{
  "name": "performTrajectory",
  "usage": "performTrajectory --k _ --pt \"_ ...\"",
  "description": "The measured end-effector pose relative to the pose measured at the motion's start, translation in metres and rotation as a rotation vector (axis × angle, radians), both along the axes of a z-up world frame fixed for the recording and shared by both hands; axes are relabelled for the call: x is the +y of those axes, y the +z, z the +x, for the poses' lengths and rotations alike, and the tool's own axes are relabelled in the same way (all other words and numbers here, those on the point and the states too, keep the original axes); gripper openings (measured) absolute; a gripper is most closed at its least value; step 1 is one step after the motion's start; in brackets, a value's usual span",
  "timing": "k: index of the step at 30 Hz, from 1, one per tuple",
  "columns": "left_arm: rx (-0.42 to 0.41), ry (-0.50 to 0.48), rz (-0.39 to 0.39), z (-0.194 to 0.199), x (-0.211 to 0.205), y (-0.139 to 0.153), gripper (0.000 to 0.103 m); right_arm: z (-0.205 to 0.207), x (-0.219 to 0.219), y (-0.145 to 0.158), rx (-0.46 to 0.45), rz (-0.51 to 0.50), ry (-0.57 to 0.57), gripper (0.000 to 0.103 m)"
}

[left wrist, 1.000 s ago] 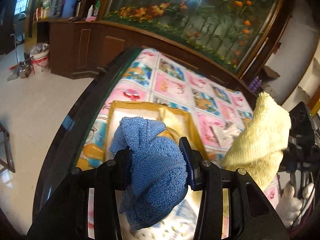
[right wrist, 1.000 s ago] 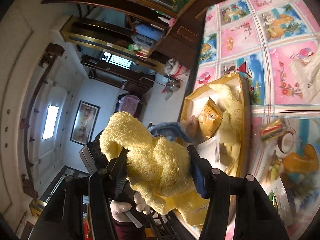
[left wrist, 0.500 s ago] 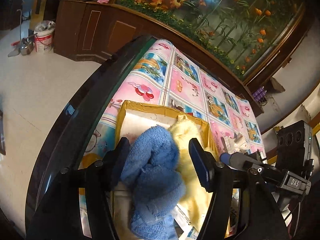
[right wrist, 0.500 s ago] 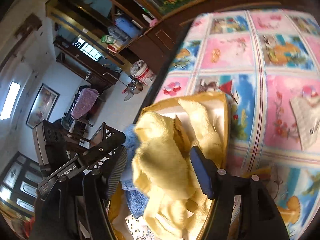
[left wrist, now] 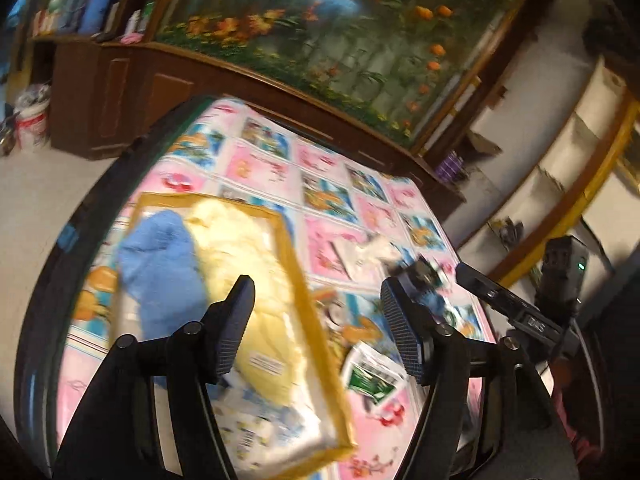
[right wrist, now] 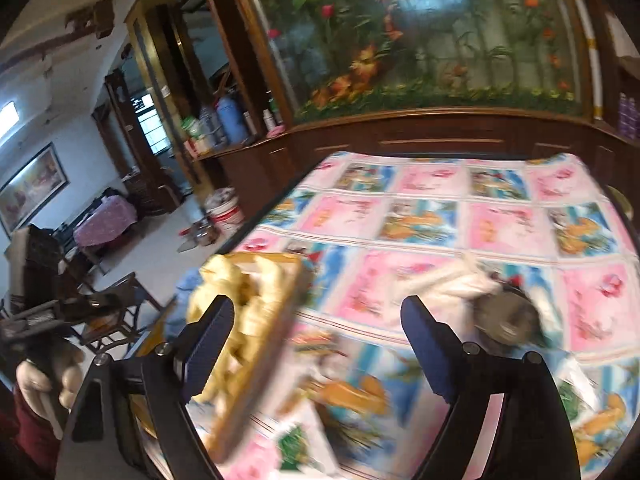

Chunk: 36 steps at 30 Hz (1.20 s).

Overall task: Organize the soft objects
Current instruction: 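Carry both towels into the box and open both grippers, then grasp the white packet with the left gripper while the right grasps the green-print sachet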

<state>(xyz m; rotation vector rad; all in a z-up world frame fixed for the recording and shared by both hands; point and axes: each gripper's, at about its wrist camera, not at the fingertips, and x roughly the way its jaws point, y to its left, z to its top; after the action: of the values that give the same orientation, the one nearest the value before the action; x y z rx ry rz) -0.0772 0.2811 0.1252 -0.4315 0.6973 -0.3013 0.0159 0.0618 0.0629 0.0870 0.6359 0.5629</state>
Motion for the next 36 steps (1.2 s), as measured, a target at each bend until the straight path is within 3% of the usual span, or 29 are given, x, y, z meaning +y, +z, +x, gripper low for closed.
performTrajectory --k 6,10,18,21,25,30,36 --pt "0.06 -0.165 0.107 0.01 -0.091 -0.019 0.068 0.006 -0.11 -0.051 0.234 0.08 -0.201 0.085" --pt "0.141 -0.186 0.183 0.02 -0.136 -0.047 0.068 -0.004 -0.153 -0.057 0.242 0.123 -0.269 0.085" --pt "0.212 -0.202 0.504 0.039 -0.202 -0.093 0.068 0.0 -0.188 -0.06 0.22 0.11 -0.301 0.086" --pt "0.263 -0.252 0.448 0.04 -0.204 -0.104 0.067 0.008 -0.196 -0.068 0.231 0.099 -0.314 0.086" --pt "0.213 -0.32 0.349 0.026 -0.209 -0.089 0.063 0.015 -0.196 -0.073 0.24 0.068 -0.296 0.086" --pt "0.161 -0.262 0.334 0.014 -0.19 -0.071 0.063 0.023 -0.188 -0.072 0.205 -0.054 -0.266 0.086" --pt "0.26 -0.224 0.41 0.023 -0.196 -0.099 0.063 0.038 -0.193 -0.069 0.204 -0.076 -0.218 0.086"
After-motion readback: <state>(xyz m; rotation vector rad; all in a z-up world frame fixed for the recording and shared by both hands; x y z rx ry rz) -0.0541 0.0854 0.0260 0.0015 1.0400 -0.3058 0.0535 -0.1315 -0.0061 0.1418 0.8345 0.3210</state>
